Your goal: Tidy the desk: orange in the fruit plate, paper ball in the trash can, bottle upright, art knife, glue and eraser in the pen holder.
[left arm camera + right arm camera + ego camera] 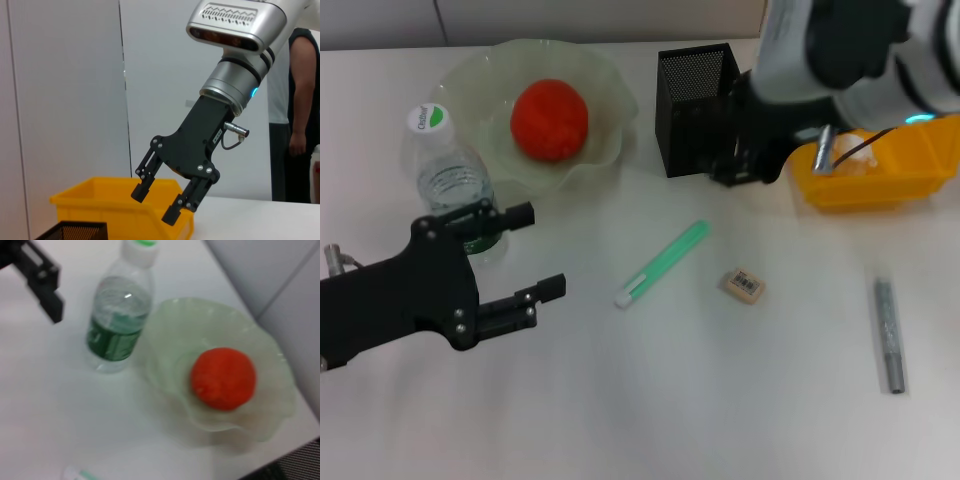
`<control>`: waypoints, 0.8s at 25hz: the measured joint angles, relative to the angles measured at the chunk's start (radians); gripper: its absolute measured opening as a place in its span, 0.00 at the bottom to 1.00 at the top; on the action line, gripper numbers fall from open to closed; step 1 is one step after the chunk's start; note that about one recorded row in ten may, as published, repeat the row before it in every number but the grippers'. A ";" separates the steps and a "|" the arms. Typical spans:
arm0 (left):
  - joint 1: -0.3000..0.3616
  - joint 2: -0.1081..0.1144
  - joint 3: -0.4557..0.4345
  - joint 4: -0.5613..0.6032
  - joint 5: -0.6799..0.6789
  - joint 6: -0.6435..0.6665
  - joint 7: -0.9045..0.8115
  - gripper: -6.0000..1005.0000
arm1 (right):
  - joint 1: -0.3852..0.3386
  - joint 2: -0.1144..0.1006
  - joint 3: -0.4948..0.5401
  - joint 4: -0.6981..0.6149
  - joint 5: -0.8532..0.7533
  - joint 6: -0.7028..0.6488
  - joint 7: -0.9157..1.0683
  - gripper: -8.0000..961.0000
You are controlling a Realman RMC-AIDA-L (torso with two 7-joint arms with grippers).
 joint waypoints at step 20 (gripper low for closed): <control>-0.005 0.000 -0.004 -0.042 0.032 -0.006 0.000 0.74 | 0.228 0.007 -0.138 0.497 0.095 -0.133 -0.247 0.60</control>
